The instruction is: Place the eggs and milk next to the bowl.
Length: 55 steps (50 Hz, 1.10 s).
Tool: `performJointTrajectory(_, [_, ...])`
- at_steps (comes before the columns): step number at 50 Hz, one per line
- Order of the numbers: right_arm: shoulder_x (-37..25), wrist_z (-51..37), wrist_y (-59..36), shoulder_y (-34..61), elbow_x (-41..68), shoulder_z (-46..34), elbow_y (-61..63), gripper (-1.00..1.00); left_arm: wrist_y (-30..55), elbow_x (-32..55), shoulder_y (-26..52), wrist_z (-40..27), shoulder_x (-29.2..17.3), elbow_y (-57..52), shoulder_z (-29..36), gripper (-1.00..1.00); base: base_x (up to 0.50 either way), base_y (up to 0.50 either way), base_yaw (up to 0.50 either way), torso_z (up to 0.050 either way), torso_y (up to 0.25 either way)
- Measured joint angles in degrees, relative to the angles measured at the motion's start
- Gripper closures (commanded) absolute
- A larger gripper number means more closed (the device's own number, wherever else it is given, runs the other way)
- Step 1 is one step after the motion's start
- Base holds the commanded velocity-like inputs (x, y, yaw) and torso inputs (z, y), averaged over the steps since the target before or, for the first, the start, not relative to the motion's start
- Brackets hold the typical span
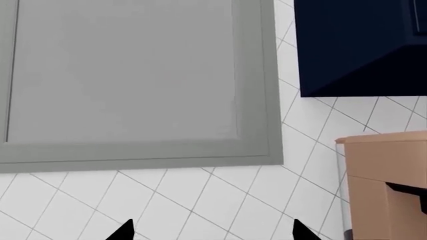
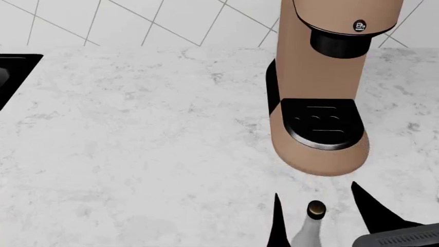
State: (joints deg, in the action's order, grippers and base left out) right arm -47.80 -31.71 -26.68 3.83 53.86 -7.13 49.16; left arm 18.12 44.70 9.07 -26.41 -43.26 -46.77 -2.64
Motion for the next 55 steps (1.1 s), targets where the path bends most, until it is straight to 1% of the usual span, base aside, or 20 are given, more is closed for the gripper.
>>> performJointTrajectory(13, [0.80,0.83,1.34,-1.94,-1.60,-0.78,-0.28,-1.00,-0.09,-0.26,0.50,0.27,0.20,0.46,0.66,-1.00,0.00,0.00,0.00,0.000,0.000])
performJointTrajectory(47, [2.87,2.89,2.86,-3.00,-4.28,-3.31,-3.57,-1.00,-0.80,-1.01,-0.17,0.63,0.26,0.93,1.12,-1.00,0.00,0.00,0.00,0.000,0.000])
performJointTrajectory(48, [2.88,2.89,2.89,-3.03,-4.25,-3.29,-3.62,1.00,-0.80,-1.01,-0.17,0.63,0.25,0.92,1.13,-1.00,0.00,0.00,0.00,0.000,0.000])
performJointTrajectory(55, [2.92,2.67,3.23,-3.19,-3.79,-3.09,-3.79,1.00,-0.80,-1.02,-0.19,0.61,0.19,0.92,1.20,-1.00,0.00,0.00,0.00,0.000,0.000])
